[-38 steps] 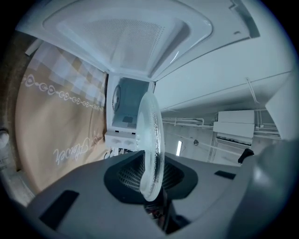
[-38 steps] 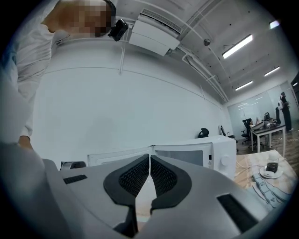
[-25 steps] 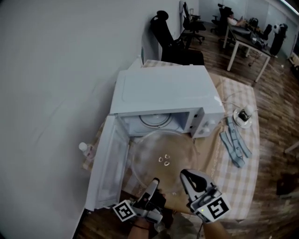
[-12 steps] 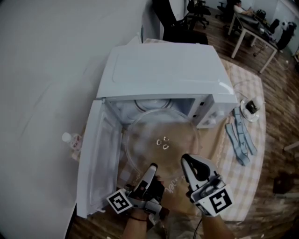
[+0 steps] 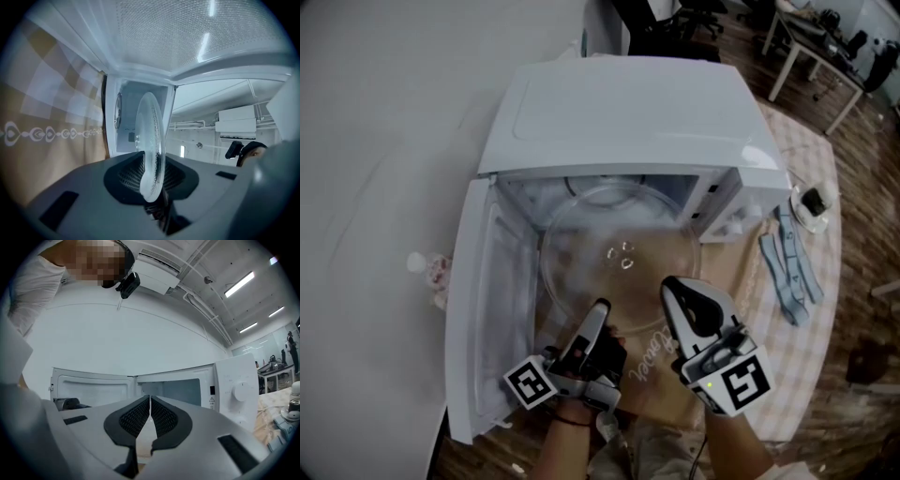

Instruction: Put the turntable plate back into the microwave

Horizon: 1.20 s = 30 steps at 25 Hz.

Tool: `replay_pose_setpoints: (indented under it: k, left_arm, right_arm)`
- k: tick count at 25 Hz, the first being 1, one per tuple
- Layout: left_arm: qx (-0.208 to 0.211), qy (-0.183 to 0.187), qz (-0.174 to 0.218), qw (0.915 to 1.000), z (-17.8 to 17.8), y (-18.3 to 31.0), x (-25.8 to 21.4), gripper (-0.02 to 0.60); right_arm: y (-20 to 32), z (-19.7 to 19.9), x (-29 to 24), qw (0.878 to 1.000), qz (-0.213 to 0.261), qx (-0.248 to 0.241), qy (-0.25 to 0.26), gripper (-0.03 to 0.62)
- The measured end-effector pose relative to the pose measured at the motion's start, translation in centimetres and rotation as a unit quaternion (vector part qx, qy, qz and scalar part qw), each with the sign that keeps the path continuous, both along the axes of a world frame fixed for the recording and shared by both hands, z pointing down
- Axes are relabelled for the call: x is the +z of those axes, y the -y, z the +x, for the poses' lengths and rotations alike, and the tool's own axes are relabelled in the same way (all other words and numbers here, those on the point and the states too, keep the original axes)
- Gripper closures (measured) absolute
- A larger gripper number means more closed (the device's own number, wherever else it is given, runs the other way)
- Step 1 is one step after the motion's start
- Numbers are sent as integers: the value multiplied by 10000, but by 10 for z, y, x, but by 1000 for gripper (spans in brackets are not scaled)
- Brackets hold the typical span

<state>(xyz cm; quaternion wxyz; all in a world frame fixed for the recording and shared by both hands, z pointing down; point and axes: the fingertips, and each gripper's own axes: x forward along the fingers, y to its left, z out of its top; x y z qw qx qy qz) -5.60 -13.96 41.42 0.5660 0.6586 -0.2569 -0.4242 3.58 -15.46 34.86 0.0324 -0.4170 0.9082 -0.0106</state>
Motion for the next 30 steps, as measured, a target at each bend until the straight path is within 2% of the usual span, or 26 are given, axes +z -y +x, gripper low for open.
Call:
replay_pose_setpoints:
  k: [17, 30]
  left_arm:
    - [109, -62, -74, 9999, -12, 24, 10, 515]
    - [151, -44, -56, 9999, -19, 40, 15, 514]
  right_arm:
    - [21, -14, 5, 9998, -11, -111, 185, 560]
    - [35, -21, 14, 10000, -49, -16, 75, 560]
